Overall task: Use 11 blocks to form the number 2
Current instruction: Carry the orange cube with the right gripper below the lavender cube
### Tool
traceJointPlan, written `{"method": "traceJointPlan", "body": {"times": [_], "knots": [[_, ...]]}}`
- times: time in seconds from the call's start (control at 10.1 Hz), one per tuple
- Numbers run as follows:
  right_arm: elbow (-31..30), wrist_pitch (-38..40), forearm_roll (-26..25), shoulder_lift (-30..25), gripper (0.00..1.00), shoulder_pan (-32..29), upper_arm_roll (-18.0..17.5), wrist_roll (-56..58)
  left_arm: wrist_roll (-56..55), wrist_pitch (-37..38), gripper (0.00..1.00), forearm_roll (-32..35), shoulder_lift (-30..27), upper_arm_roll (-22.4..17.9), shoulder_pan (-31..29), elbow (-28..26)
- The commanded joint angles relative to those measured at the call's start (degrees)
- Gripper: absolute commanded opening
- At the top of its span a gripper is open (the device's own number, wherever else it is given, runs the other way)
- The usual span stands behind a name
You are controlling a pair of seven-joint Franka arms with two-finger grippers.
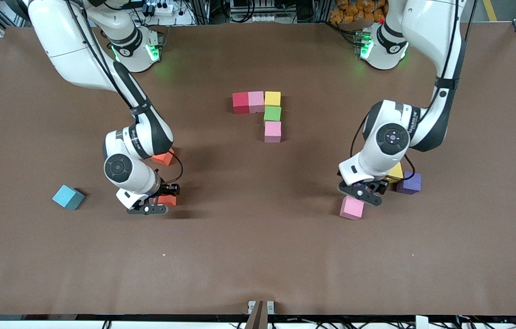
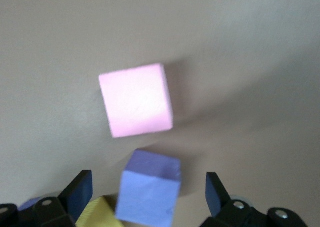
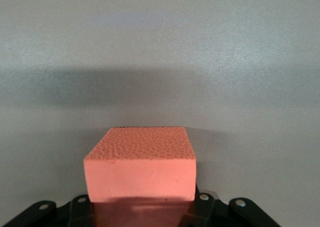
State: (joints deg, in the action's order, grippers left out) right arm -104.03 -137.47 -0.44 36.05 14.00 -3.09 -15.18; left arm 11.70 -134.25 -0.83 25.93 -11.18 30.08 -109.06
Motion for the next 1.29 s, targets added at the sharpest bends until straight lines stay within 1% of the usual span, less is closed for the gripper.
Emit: {"method": "traceJointPlan", "body": {"times": [0.0,0.2,0.3,0.49,0.69,0.79,0.99,1.19], "knots": [[-0.7,4.5,-1.0,-3.9,0.27,1.3,-0.4,2.6,4.8,0.3,1.0,-0.5,-1.9,-0.2,0.3,-4.5],[-0.7,10.7,-1.0,-7.4,0.27,5.6,-0.4,5.6,5.7,0.3,1.0,-0.5,-3.1,-0.2,0.3,-6.5],[-0.8,12.3,-1.0,-8.4,0.27,8.4,-0.4,5.6,8.0,0.1,1.0,-0.5,-3.7,-0.2,0.3,-7.6],[-2.3,11.6,-1.0,-10.0,0.27,14.4,-0.6,6.3,11.9,-0.2,1.0,-0.6,-3.8,-0.5,-0.8,-8.2],[-2.7,11.6,-1.0,-10.7,0.27,20.5,-0.7,8.5,11.9,-1.2,1.0,-2.3,-3.1,-0.5,-0.7,-8.3],[-2.7,11.5,-1.0,-10.7,0.27,23.4,-0.6,11.7,11.9,-1.4,1.0,-2.8,-2.9,-0.5,-0.8,-8.3],[-2.7,11.3,-1.0,-10.6,0.27,28.0,-0.6,15.7,11.9,-3.5,1.0,-3.9,-1.7,-0.5,-0.7,-8.3],[-3.0,10.2,-1.1,-10.1,0.27,30.8,-0.6,22.7,11.8,-4.5,1.0,-3.8,-0.4,-0.6,-0.6,-7.8]]}}
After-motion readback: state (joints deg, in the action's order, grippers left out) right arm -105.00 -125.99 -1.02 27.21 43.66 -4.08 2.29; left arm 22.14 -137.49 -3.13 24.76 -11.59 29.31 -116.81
